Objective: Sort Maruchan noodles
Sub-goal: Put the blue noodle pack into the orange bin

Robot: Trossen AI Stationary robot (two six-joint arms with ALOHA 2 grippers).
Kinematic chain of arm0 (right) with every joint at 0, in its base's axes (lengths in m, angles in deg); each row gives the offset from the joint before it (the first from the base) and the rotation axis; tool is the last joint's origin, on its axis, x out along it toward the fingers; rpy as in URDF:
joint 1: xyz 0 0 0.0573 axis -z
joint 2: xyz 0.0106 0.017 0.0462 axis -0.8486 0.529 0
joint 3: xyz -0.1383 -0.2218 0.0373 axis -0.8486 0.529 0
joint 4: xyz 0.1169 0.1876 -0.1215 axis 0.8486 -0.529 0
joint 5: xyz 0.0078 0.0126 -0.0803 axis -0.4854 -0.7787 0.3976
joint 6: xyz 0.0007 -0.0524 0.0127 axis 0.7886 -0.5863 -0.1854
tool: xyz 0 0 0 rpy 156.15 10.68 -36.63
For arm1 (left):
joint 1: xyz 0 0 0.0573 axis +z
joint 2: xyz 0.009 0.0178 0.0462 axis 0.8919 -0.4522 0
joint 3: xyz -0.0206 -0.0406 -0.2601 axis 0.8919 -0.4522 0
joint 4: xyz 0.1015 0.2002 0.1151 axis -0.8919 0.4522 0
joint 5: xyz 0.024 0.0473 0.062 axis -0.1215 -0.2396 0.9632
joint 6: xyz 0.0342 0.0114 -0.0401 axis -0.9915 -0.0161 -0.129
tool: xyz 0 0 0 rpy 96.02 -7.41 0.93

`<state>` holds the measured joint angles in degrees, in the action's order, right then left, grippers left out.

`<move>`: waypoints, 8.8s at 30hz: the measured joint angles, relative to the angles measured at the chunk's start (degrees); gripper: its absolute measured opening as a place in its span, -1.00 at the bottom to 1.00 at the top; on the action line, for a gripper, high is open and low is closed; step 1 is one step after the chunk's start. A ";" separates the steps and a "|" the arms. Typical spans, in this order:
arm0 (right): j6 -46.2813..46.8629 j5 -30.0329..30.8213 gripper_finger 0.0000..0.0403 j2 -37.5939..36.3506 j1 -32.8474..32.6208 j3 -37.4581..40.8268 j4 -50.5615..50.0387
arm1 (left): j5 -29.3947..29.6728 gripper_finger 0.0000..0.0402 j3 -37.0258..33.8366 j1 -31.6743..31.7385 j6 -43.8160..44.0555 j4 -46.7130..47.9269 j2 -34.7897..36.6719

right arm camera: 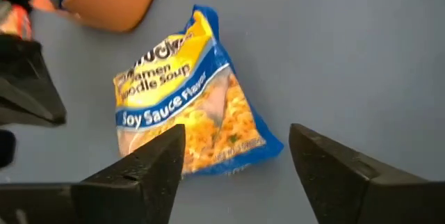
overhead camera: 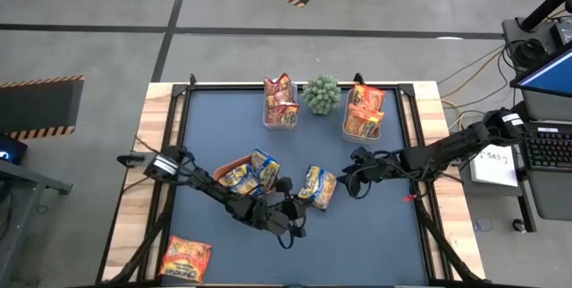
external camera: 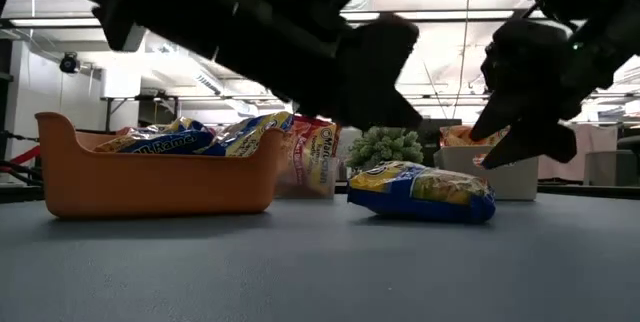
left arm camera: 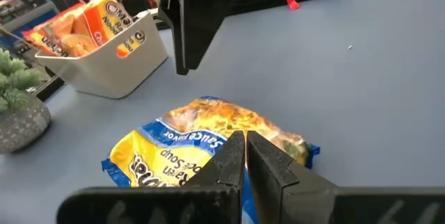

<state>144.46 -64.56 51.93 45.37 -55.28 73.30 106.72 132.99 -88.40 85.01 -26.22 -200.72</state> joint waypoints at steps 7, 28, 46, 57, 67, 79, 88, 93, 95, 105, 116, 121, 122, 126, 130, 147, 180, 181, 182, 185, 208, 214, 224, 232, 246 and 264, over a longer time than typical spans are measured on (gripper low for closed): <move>-0.01 0.31 0.45 0.07 1.36 6.80 13.66 | -0.02 -1.00 0.39 1.08 1.57 -0.02 -2.90; -1.23 4.46 0.53 0.11 1.24 9.95 19.62 | -0.92 -1.00 -0.27 1.10 6.46 5.53 -2.95; -3.36 5.06 0.50 14.20 0.20 9.95 37.30 | -1.20 -1.00 -0.29 0.63 9.68 9.41 -2.95; -12.07 0.91 0.47 25.74 0.25 3.48 41.21 | -1.49 -1.00 -0.40 -0.19 11.72 11.21 -3.06; -15.54 -0.74 0.41 32.19 0.23 -1.05 42.59 | -2.26 -1.00 -0.66 -0.17 12.81 11.97 -3.41; -14.62 -0.96 0.06 32.35 0.23 -1.18 43.44 | -1.79 -1.00 -0.64 -0.19 12.41 11.52 -3.39; -14.64 -0.82 -0.59 30.14 0.23 -1.11 43.05 | -1.61 -1.00 -0.53 -0.72 12.46 11.52 -1.66; -14.64 -0.76 -0.83 29.35 0.23 -1.09 43.24 | -1.45 -1.00 -0.48 -1.09 12.01 11.45 -0.22; -14.92 -0.74 -0.91 28.74 0.23 -1.09 43.11 | -1.55 -1.00 -0.48 -1.21 11.56 11.45 0.22; -18.68 -0.24 -0.96 20.70 0.23 -1.09 42.87 | -1.12 -1.00 -0.44 -2.41 8.46 12.44 4.28; -22.55 2.17 -0.96 15.45 -0.44 -1.09 42.87 | 5.11 -1.00 -0.44 -3.65 5.21 18.97 9.77; -23.07 3.30 -0.96 15.39 -0.93 -1.09 43.32 | 5.19 -1.00 -0.44 -4.75 4.88 21.71 12.87; -23.06 3.32 -0.96 15.38 -0.93 -1.09 43.49 | 5.22 -1.00 -0.44 -5.07 4.75 22.64 13.75; -23.04 3.33 -0.96 15.50 -1.03 -1.23 43.65 | 6.59 -1.00 -0.44 -6.80 3.51 25.00 18.10; -23.78 3.16 -0.96 16.61 -1.71 -1.62 43.74 | 6.58 -1.00 -0.46 -7.73 5.17 27.32 20.90; -41.16 2.90 -0.96 23.44 -7.92 -9.66 37.57 | 4.23 -0.18 -0.79 -3.14 12.30 20.75 15.50; -39.42 2.72 -0.40 21.65 -9.67 -12.52 32.68 | -1.11 -0.92 -0.97 -0.22 5.87 14.86 9.22; -39.01 2.73 -0.31 20.62 -9.67 -12.53 30.90 | -1.07 -0.92 -0.97 -0.24 5.87 14.87 9.22; -38.39 2.73 -0.23 19.48 -9.67 -12.52 28.89 | -1.03 -0.92 -0.97 -0.28 5.87 14.90 9.22; -35.48 2.72 0.01 14.97 -9.67 -12.53 19.31 | -1.03 -0.98 -0.97 -0.41 5.87 15.56 9.22; -38.28 2.74 0.42 22.02 -9.92 -9.73 24.71 | -1.03 -1.00 -0.97 -0.61 4.78 16.92 9.24; -38.96 2.78 0.00 26.61 -9.87 -11.02 27.02 | -1.06 -1.00 -0.97 -0.82 4.66 16.94 9.24; -38.54 1.53 -0.50 26.69 -9.90 -11.27 27.05 | -1.08 -0.84 0.10 -1.29 4.87 16.84 10.20; -34.93 1.20 -0.50 26.64 -9.89 -11.70 26.72 | 0.57 -0.32 0.59 -4.85 -0.72 27.62 18.02; -29.77 3.93 -0.50 28.56 -7.93 -25.56 27.04 | 26.92 -0.14 0.19 -16.50 16.03 58.17 34.97; -27.67 21.38 -0.47 57.35 -4.89 -63.02 26.77 | 44.68 -0.22 0.08 -17.41 15.26 65.51 52.83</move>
<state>116.80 -43.19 109.28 40.48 -118.30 100.07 151.40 133.07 -105.81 100.27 39.29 -147.90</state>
